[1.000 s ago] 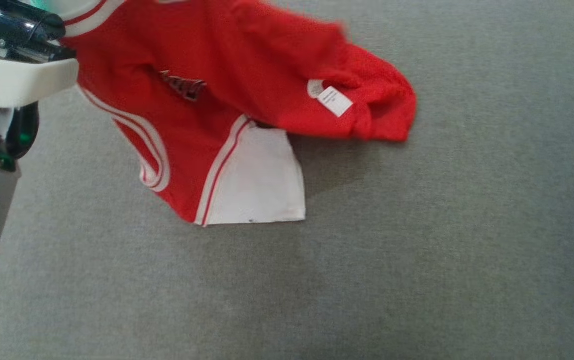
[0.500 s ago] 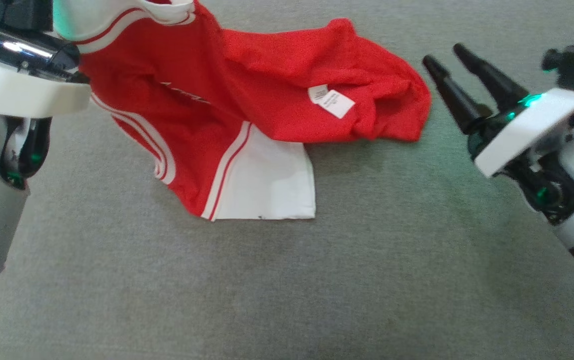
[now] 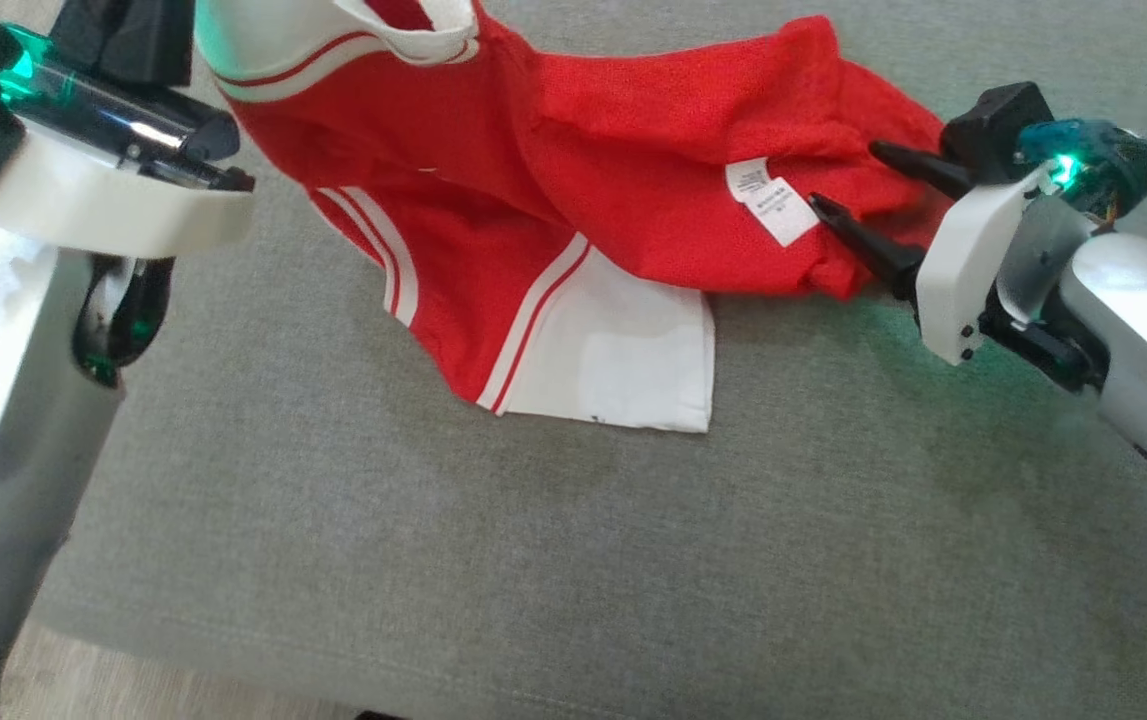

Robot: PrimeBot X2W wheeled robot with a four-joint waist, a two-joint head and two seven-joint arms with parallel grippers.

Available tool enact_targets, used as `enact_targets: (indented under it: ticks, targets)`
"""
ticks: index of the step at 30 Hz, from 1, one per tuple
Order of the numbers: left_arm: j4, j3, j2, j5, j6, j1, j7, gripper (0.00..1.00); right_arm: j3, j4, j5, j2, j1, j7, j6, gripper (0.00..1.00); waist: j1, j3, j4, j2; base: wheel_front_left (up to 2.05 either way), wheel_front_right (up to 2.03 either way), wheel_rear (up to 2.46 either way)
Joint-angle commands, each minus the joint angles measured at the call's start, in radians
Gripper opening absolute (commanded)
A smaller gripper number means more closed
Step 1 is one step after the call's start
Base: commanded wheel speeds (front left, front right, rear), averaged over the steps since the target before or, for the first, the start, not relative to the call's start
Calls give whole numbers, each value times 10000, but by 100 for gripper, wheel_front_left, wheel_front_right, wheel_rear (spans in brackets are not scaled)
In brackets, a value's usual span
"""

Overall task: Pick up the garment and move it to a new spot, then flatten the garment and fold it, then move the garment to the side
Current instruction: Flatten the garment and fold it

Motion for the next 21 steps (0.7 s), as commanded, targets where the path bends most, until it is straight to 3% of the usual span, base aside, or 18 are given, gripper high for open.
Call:
enact_targets:
  ticks: [1,8,10,12,14,15,21]
  targets:
    - [-164,415,383,-62,-27,-544,-89,0,137,-13,27,-109,-246,-47,-7,100,0,87,127,0,0,0,0]
    - [35,369,291,-70,-98,-650,-226,0,657,856,104,54,-816,-294,-7,100,0,219,300,0,0,0,0]
    - [83,351,256,-67,-102,-685,-262,0,774,1116,52,147,-928,-320,-7,90,0,259,356,0,0,0,0]
    - [116,336,235,-70,-111,-705,-283,0,818,1236,95,194,-980,-385,-7,68,0,283,385,0,0,0,0]
    - [155,321,220,-72,-121,-722,-301,0,852,1306,177,228,-1017,-378,-7,29,0,311,405,0,0,0,0]
    - [172,315,214,-73,-123,-731,-308,0,867,1315,177,237,-1043,-371,-7,0,0,327,410,0,0,0,0]
    - [291,386,342,-31,-113,-789,-369,0,907,1472,34,398,-1474,-1093,-7,0,0,322,178,0,0,0,0]
